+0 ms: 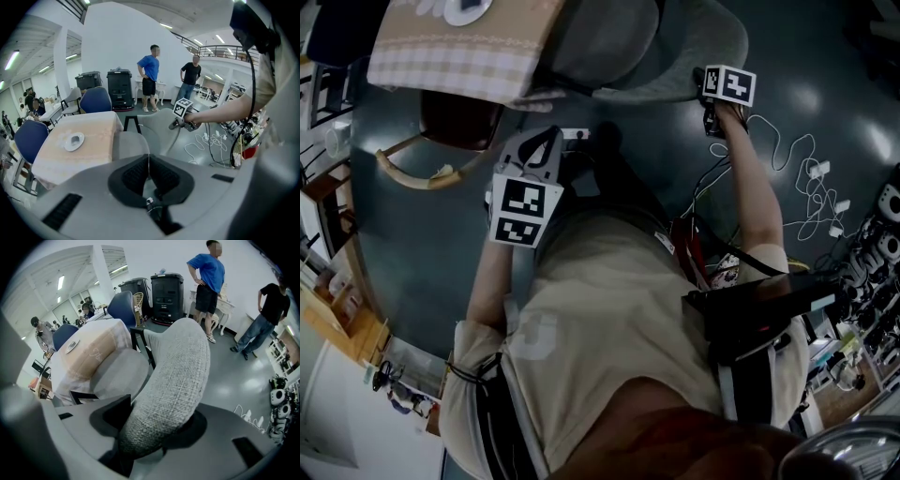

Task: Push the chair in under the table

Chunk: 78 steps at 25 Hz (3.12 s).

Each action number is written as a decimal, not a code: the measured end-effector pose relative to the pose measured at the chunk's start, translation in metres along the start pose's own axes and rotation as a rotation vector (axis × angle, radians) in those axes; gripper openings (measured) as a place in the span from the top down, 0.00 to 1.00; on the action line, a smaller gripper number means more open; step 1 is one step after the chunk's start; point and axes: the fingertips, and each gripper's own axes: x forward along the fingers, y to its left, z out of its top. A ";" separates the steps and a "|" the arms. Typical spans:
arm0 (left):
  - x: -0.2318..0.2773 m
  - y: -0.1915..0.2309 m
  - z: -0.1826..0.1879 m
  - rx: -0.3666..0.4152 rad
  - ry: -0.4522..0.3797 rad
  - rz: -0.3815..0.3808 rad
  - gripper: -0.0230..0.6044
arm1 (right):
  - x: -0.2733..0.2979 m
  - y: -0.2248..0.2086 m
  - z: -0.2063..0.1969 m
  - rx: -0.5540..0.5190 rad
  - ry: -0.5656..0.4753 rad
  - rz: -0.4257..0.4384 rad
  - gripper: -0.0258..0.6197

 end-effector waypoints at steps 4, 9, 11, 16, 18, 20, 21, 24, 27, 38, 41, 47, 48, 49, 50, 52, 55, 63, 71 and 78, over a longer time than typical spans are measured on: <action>0.003 -0.002 0.002 0.003 0.000 -0.006 0.95 | 0.000 0.000 -0.001 -0.009 0.002 -0.003 0.59; 0.004 -0.001 0.002 0.004 0.007 -0.006 0.95 | 0.000 0.000 0.001 -0.016 0.002 -0.002 0.59; 0.005 -0.003 0.004 0.005 0.007 -0.008 0.95 | -0.001 0.000 0.001 -0.018 0.002 -0.003 0.59; 0.006 -0.006 0.006 0.009 0.008 -0.009 0.95 | -0.001 -0.002 0.002 -0.021 0.009 -0.002 0.59; 0.007 -0.005 0.007 0.009 0.006 -0.011 0.95 | -0.001 -0.005 0.004 -0.020 0.011 -0.007 0.59; 0.007 -0.005 0.007 0.006 0.005 -0.012 0.95 | -0.002 -0.009 0.005 -0.023 0.015 -0.015 0.60; 0.006 -0.005 0.007 0.005 0.005 -0.012 0.95 | -0.002 -0.010 0.004 -0.025 0.018 -0.019 0.60; 0.007 -0.004 0.006 0.000 0.006 -0.015 0.95 | -0.002 -0.008 0.006 -0.033 0.014 -0.029 0.60; 0.008 -0.005 0.006 0.000 0.006 -0.019 0.95 | -0.005 0.001 0.013 -0.032 -0.005 -0.020 0.60; 0.004 -0.004 0.002 -0.030 0.002 -0.009 0.95 | -0.011 0.010 0.019 -0.042 -0.017 -0.016 0.60; 0.007 -0.006 -0.002 -0.030 0.012 -0.013 0.95 | -0.007 0.006 0.013 -0.044 -0.017 -0.008 0.60; 0.011 -0.010 -0.001 -0.044 0.004 -0.016 0.95 | -0.006 0.007 0.013 -0.050 -0.060 0.022 0.60; 0.011 -0.012 -0.002 -0.046 0.005 -0.015 0.95 | -0.007 0.008 0.014 -0.047 -0.070 0.029 0.60; 0.010 -0.013 -0.003 -0.049 0.007 -0.014 0.95 | -0.008 0.008 0.012 -0.044 -0.074 0.031 0.60; 0.009 -0.013 -0.004 -0.055 0.008 -0.013 0.95 | -0.009 0.006 0.009 -0.042 -0.072 0.030 0.60; 0.006 -0.011 -0.008 -0.072 0.016 -0.007 0.95 | -0.009 0.004 -0.001 -0.037 -0.064 0.028 0.60; 0.007 -0.006 -0.015 -0.091 0.033 -0.002 0.95 | -0.010 0.005 -0.005 -0.031 -0.073 0.034 0.60; 0.019 -0.017 -0.005 -0.068 0.028 -0.032 0.95 | -0.005 0.004 0.001 -0.035 -0.060 0.033 0.59; 0.012 -0.013 -0.005 -0.062 0.026 -0.004 0.95 | -0.008 -0.004 -0.001 0.021 -0.048 0.010 0.63; 0.013 -0.012 -0.014 -0.061 0.044 0.002 0.95 | -0.004 -0.006 0.000 0.038 -0.047 0.010 0.64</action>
